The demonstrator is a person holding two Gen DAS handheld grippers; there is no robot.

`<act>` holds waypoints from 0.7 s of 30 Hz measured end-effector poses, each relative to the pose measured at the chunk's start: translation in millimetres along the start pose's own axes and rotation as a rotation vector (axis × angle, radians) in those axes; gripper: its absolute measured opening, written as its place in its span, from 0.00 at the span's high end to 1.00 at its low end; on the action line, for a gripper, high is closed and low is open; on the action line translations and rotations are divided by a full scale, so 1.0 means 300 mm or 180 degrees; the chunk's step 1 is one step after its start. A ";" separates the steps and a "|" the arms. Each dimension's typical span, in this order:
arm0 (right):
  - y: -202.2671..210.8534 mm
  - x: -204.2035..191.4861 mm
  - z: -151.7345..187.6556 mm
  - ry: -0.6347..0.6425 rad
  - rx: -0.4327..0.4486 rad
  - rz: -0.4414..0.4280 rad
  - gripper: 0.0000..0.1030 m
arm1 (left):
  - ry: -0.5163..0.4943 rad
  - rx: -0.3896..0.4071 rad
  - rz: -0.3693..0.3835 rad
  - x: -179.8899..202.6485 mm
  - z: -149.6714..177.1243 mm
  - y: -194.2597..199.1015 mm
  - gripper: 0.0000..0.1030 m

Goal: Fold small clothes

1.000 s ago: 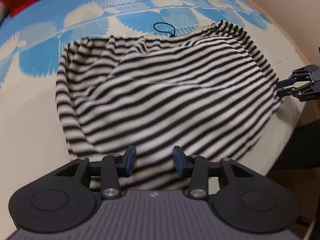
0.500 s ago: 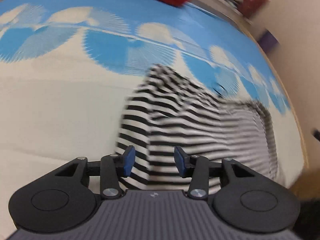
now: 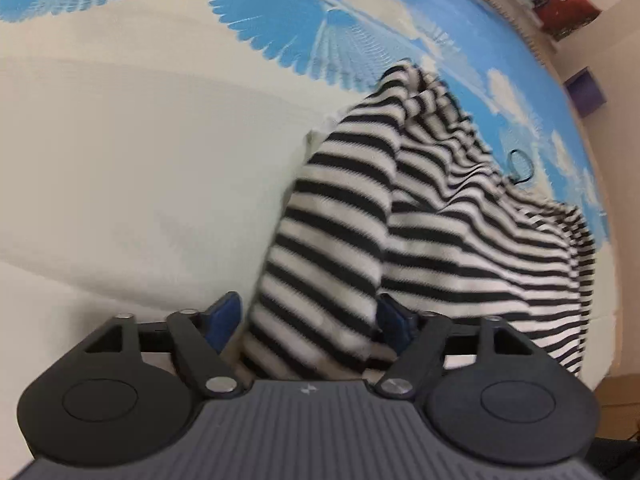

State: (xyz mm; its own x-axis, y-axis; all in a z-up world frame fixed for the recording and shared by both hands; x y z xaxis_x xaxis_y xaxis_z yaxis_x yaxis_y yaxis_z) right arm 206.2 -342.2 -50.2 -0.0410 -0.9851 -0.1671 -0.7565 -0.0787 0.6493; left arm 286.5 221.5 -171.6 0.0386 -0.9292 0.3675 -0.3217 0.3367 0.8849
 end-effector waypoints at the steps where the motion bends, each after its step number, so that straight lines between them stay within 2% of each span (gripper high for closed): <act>1: -0.007 -0.004 0.000 -0.0005 -0.0013 0.0006 0.47 | -0.0003 0.0018 0.0098 0.012 -0.008 -0.007 0.21; 3: -0.003 0.009 0.000 -0.0028 -0.0029 0.0031 0.47 | -0.0021 0.0019 0.0297 0.040 -0.016 -0.026 0.25; 4: -0.004 0.013 -0.004 -0.0046 -0.0022 0.0035 0.47 | -0.0060 0.0007 0.0376 0.061 -0.016 -0.037 0.37; 5: -0.007 0.016 -0.005 -0.0060 -0.0020 0.0039 0.47 | -0.0118 -0.0015 0.0420 0.080 -0.015 -0.051 0.61; 7: -0.011 0.016 -0.002 -0.0046 -0.0040 0.0063 0.47 | -0.0134 -0.0077 0.0450 0.104 -0.007 -0.076 0.75; 11: -0.014 0.008 0.000 -0.0019 -0.0058 0.0102 0.47 | -0.0216 -0.0038 0.0441 0.123 -0.015 -0.061 0.82; 16: -0.024 -0.024 -0.008 -0.0067 -0.0042 0.0106 0.47 | -0.0170 0.0183 0.0452 0.104 -0.029 0.045 0.85; 19: -0.025 -0.052 -0.021 -0.0136 0.0000 0.0072 0.47 | -0.0132 0.0217 0.0207 0.046 -0.013 0.109 0.85; 21: -0.028 -0.068 -0.023 -0.0180 0.0004 0.0054 0.47 | -0.0099 0.0233 -0.0115 -0.010 -0.001 0.150 0.85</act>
State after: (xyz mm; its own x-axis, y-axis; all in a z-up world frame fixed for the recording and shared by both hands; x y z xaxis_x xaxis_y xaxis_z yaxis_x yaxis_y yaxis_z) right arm 218.1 -322.5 -47.1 -0.0907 -0.9760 -0.1978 -0.7561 -0.0618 0.6515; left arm 272.4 239.5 -132.8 0.0222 -0.9453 0.3256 -0.3890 0.2918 0.8738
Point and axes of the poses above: each gripper's, at about its wrist camera, not at the fingertips, and y roughly against the way its jaws point, x to its right, z to its underside, the point moved 9 cm from there along -y, roughly the way its jaws point, and after that the axes turned 3 degrees about -y, right-handed, at the moved point
